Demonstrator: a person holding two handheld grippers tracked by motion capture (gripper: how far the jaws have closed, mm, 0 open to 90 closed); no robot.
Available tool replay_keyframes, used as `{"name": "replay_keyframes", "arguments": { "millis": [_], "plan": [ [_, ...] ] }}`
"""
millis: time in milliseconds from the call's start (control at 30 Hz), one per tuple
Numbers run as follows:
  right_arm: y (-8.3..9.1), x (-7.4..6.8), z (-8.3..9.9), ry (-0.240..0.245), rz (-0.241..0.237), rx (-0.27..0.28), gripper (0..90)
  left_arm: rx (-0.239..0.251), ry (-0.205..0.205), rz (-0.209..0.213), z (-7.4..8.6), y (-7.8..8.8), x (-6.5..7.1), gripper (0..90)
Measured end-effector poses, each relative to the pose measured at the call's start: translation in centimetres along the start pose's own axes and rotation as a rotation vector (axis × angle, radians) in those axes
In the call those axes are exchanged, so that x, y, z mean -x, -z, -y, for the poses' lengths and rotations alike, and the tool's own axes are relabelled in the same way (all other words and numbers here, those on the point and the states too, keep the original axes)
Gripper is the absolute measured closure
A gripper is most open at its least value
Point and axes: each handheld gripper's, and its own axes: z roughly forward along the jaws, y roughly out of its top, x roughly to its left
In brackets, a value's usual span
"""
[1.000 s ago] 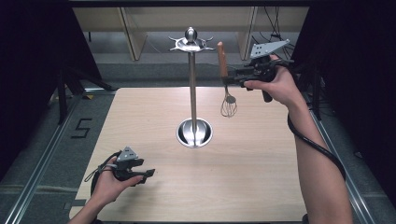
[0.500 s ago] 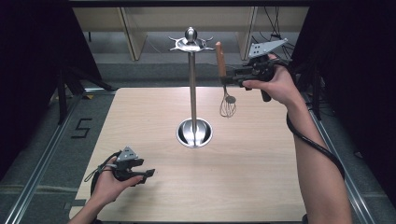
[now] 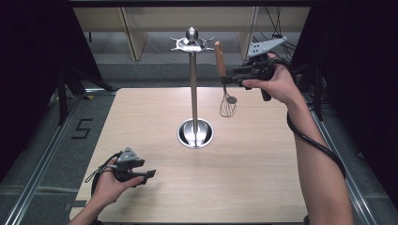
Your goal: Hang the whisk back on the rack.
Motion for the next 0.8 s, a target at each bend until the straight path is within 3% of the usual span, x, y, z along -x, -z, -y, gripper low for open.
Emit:
{"name": "replay_keyframes", "arguments": {
  "millis": [467, 567, 733, 800],
  "plan": [
    [-0.51, 0.25, -0.08, 0.007, -0.006, 0.008, 69.7, 0.000, 0.000, 0.001, 0.00, 0.00, -0.01, 34.5],
    [-0.59, 0.08, -0.09, -0.017, -0.005, 0.007, 69.7, -0.001, 0.000, 0.001, 0.01, 0.01, -0.01, 34.5],
    [-0.69, 0.24, -0.24, 0.011, -0.002, 0.006, 69.7, -0.001, 0.000, 0.001, 0.00, 0.00, -0.01, 34.5],
    [-0.73, 0.17, -0.29, -0.001, -0.008, 0.004, 69.7, -0.001, 0.000, 0.002, 0.01, 0.00, 0.00, 34.5]
  ]
}}
